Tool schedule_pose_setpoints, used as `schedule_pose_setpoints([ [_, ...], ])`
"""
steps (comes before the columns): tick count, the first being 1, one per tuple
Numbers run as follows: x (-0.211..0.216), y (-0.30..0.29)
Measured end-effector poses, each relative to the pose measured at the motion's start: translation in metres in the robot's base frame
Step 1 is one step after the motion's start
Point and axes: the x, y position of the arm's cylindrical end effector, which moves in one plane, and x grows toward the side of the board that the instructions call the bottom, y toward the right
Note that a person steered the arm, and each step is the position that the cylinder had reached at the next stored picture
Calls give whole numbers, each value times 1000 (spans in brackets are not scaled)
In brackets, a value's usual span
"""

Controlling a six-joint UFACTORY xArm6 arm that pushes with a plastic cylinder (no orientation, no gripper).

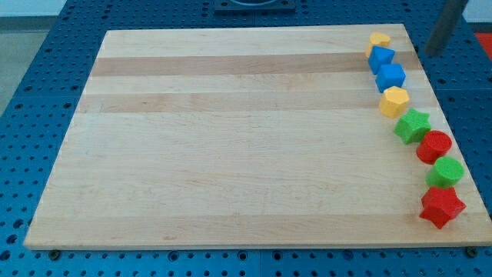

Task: Slightly push the red circle towards the bottom of the green star

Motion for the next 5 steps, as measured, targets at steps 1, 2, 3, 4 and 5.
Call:
schedule_pose_setpoints([
  [1,52,12],
  [2,77,12],
  [3,82,12],
  [4,122,10],
  [5,154,10],
])
